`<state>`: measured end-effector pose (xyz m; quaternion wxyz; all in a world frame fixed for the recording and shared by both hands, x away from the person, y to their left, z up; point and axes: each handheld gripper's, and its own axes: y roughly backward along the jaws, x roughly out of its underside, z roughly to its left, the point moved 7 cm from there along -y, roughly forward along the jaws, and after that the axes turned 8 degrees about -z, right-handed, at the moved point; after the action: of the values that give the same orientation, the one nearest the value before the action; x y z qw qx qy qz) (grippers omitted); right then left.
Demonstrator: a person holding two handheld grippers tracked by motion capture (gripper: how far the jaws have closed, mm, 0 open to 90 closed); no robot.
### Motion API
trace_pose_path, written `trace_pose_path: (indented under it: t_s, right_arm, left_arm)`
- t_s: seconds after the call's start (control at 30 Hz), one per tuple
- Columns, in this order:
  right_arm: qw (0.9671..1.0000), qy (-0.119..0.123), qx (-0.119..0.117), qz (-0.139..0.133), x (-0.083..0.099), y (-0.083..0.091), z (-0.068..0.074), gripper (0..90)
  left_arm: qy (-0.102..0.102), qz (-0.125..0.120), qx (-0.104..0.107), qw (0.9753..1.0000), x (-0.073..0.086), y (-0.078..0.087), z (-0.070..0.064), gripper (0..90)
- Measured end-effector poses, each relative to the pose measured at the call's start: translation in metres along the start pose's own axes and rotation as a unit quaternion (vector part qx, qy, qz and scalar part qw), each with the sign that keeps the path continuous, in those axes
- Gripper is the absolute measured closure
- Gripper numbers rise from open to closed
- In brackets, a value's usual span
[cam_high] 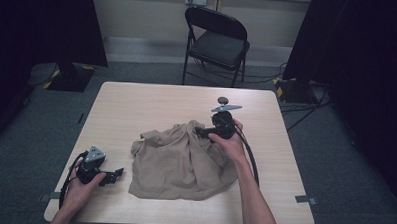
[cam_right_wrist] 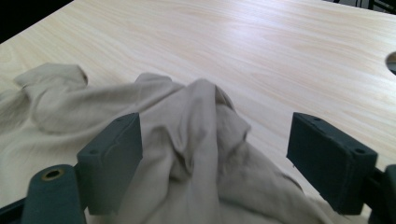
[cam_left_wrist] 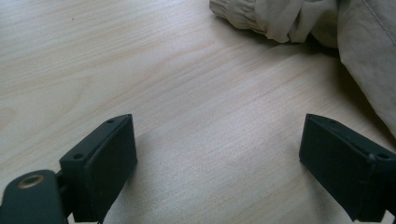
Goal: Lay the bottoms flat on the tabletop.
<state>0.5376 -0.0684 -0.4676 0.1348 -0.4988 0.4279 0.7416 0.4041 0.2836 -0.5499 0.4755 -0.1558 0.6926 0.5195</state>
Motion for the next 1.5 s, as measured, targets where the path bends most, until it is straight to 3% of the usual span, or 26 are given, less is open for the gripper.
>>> trace_pose_path:
  t_s: [0.07,0.2,0.33,0.43,0.47,0.5,0.53,0.57,0.67,0.8,0.83,0.93,0.97,1.03,1.07,1.1,1.13,1.2,1.27,1.3,1.4,1.5]
  right_arm:
    - [1.0000,0.000,-0.003,0.003,0.002,-0.012,0.001,18.0]
    - [0.9993,-0.026,-0.013,0.024,0.018,-0.033,0.003,17.5]
    - [0.9989,-0.017,-0.020,0.038,0.027,-0.040,0.005,21.1]
    - [0.9986,-0.010,-0.015,0.049,0.037,-0.046,0.004,34.4]
    - [0.9982,0.007,-0.004,0.060,0.045,-0.047,0.002,47.3]
    - [0.9982,0.007,-0.004,0.060,0.045,-0.047,0.002,47.3]
    - [0.9984,0.003,0.000,0.056,0.047,-0.047,0.001,58.6]
    - [0.9984,0.003,0.000,0.056,0.047,-0.047,0.001,58.6]
    - [0.9989,0.010,-0.002,0.046,0.044,-0.041,0.001,75.6]
    - [0.9997,0.004,-0.011,0.023,0.037,-0.025,0.003,81.4]
    - [0.9998,0.007,-0.011,0.015,0.033,-0.014,0.003,82.0]
    - [0.9998,0.011,-0.015,0.006,0.030,-0.003,0.005,82.4]
    - [0.9996,0.022,-0.017,0.001,0.029,0.014,0.007,82.3]
    - [0.9995,0.025,-0.018,0.001,0.030,0.020,0.007,82.2]
    - [0.9993,0.034,-0.015,0.000,0.036,0.037,0.006,82.3]
    - [0.9993,0.034,-0.015,0.000,0.036,0.037,0.006,82.3]
    - [0.9995,0.028,-0.012,-0.008,0.044,0.052,0.002,82.5]
    - [0.9995,0.029,-0.011,-0.010,0.047,0.058,0.000,82.7]
    - [0.9996,0.023,-0.004,-0.014,0.062,0.081,-0.005,82.9]
    - [0.9996,0.023,-0.004,-0.014,0.062,0.081,-0.005,82.9]
    - [0.9995,0.026,0.009,-0.015,0.081,0.109,-0.011,83.0]
    - [0.9995,0.024,0.016,-0.014,0.092,0.122,-0.015,83.1]
  left_arm:
    - [0.000,0.000,0.001,1.0000,0.000,0.000,0.000,10.5]
    - [0.000,0.000,0.001,1.0000,0.000,0.000,0.000,10.5]
    - [0.000,0.000,0.001,1.0000,0.000,0.000,0.000,10.5]
    - [0.001,-0.001,0.001,1.0000,0.000,0.000,0.000,10.5]
    - [0.001,-0.001,0.001,1.0000,0.000,0.000,0.000,10.5]
    - [0.001,-0.001,0.001,1.0000,0.000,0.000,0.000,10.5]
    - [0.001,-0.001,0.001,1.0000,0.000,0.000,0.000,10.5]
    - [0.001,-0.001,0.001,1.0000,0.000,0.000,0.000,10.5]
    - [0.001,-0.001,0.001,1.0000,0.000,0.000,0.000,10.5]
    - [0.001,-0.001,0.001,1.0000,0.000,0.000,0.000,10.5]
    - [0.001,-0.002,0.001,1.0000,0.000,0.000,0.000,10.5]
    - [0.001,-0.001,0.001,1.0000,0.000,0.000,0.000,10.5]
    - [0.001,-0.001,0.001,1.0000,0.000,0.000,0.000,10.5]
    - [0.001,-0.001,0.001,1.0000,0.000,0.000,0.000,10.5]
    - [0.001,-0.001,0.001,1.0000,0.000,0.000,0.000,10.5]
    - [0.001,-0.001,0.001,1.0000,0.000,0.000,0.000,10.5]
    - [0.001,-0.001,0.001,1.0000,0.000,0.000,0.000,10.5]
    - [0.001,-0.001,0.001,1.0000,0.000,0.000,0.000,10.4]
    - [0.001,-0.001,0.001,1.0000,0.000,0.000,0.000,10.5]
    - [0.001,-0.001,0.001,1.0000,0.000,0.000,0.000,10.5]
    - [0.001,-0.001,0.001,1.0000,0.000,0.000,0.000,10.5]
    - [0.001,-0.002,0.000,1.0000,0.000,0.000,0.000,10.5]
